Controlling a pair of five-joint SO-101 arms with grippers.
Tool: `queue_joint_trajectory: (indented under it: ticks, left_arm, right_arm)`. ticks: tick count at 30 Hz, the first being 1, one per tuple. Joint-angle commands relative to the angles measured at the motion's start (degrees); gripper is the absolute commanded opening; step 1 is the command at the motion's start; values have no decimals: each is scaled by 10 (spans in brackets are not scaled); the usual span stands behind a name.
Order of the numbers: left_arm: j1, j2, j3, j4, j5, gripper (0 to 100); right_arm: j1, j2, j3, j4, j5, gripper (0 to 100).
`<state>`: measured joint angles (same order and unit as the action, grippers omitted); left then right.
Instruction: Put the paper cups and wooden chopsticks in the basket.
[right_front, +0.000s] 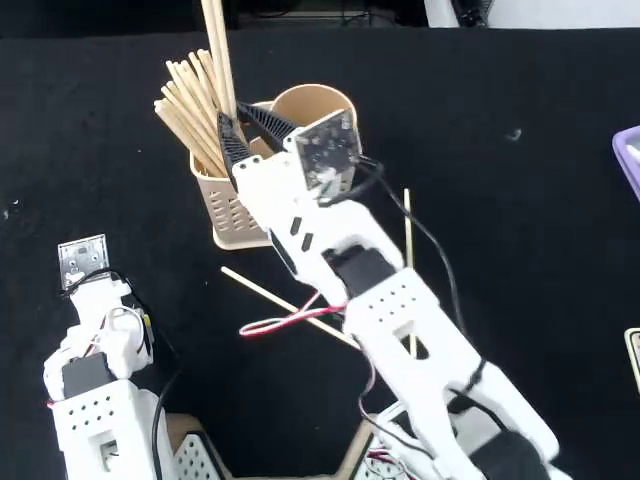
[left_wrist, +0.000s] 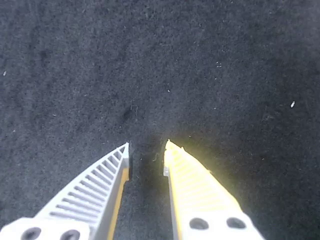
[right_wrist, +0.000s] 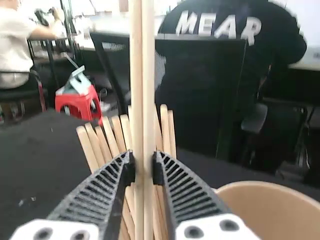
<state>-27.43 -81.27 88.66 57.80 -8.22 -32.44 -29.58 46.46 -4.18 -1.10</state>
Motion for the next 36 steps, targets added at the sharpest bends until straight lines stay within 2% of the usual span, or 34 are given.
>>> queue_joint_trajectory:
  ticks: [1,3,7,9,15,20,23,26,30,33,36]
  left_arm:
    - [-3,-6,-4,-11,5,127]
    - [-3,-6,-4,-11,5,127]
    - [-3,-6,-4,-11,5,127]
    - [-3,-6,-4,-11,5,127]
    - [-3,-6,-4,-11,5,127]
    - [-3,-6,-4,-11,5,127]
    - [-3,-6,-4,-11,5,127]
    - [-3,-6,-4,-11,5,127]
    - [-3,-6,-4,-11,5,127]
    - [-3,-6,-4,-11,5,127]
    - [-3,-6,-4,-11,5,127]
  right_arm:
    - [-7,8,-29,-12,6,12]
    - [-15,7,-30,1,6,28]
    - [-27,7,-70,105,3,190]
    - [-35,7,-104,175,3,232]
    - [-56,-11,-217,335,4,233]
    - [-47,-102,-254,455,4,232]
    - [-29,-173,-246,562,5,185]
    - [10,-240,-219,680,12,126]
    - [86,-302,-157,796,98,139]
    - [170,-299,-74,814,125,178]
    - [255,-256,13,766,146,208]
